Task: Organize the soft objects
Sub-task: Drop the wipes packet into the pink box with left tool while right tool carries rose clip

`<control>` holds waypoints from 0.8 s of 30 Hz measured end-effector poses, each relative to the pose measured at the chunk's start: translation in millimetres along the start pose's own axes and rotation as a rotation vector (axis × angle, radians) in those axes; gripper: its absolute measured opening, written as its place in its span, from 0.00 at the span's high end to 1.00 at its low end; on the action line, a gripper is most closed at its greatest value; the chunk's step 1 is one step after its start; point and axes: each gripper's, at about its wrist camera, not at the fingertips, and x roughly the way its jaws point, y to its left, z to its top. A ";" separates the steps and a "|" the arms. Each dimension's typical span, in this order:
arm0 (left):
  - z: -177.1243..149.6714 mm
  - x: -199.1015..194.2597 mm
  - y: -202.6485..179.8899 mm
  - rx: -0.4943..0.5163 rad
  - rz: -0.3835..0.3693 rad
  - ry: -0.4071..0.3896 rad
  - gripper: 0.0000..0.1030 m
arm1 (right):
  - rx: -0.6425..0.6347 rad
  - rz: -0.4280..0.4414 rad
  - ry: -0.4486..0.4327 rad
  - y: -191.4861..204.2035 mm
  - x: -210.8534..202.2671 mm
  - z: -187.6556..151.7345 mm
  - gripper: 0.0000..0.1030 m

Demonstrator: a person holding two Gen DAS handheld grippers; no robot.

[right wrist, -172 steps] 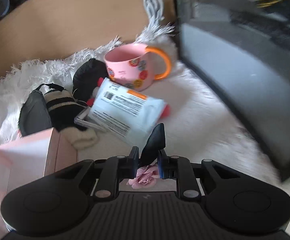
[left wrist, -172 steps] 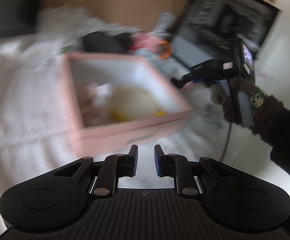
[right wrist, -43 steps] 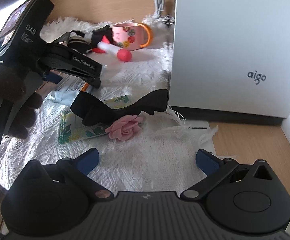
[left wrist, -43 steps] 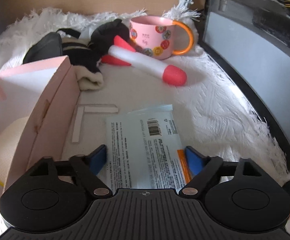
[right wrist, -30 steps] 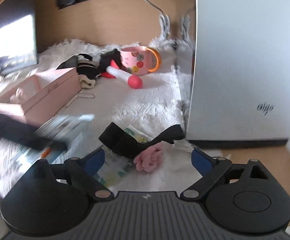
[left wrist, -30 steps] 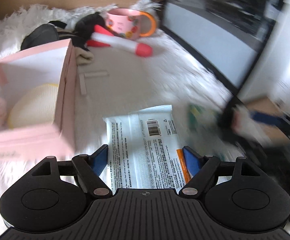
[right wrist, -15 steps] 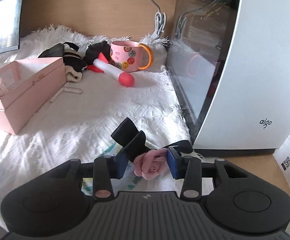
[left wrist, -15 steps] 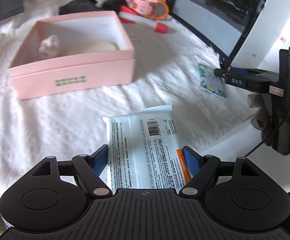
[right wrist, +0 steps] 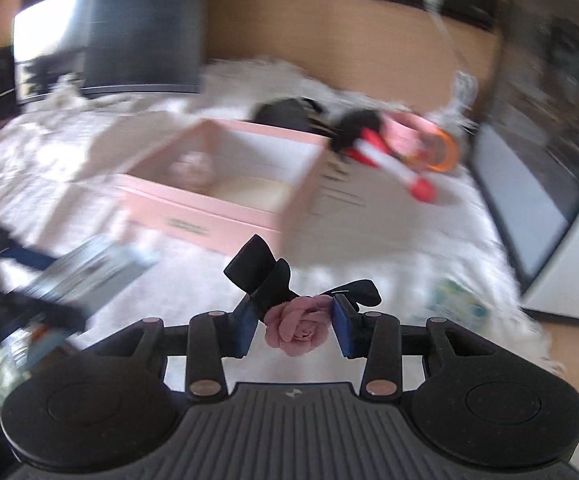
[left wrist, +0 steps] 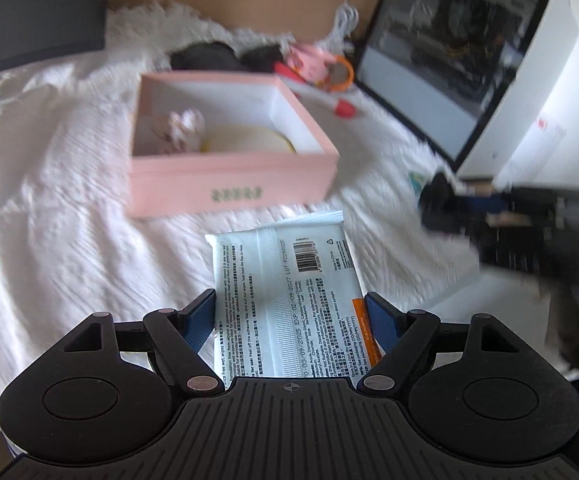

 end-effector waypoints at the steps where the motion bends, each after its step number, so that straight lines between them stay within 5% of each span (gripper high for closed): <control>1: 4.4 -4.8 5.0 -0.001 -0.009 -0.017 0.19 | -0.007 0.015 -0.003 10.0 -0.8 2.3 0.62; 10: 77.4 -19.9 22.9 0.099 -0.011 -0.163 0.19 | 0.023 0.060 -0.104 70.4 -23.7 20.9 0.62; 17: 143.2 11.0 31.0 0.126 0.007 -0.222 0.19 | 0.075 -0.034 -0.143 78.2 -35.5 19.7 0.62; 24: 170.0 62.3 29.9 0.130 0.009 -0.246 0.18 | 0.108 -0.123 -0.123 65.0 -39.7 14.2 0.62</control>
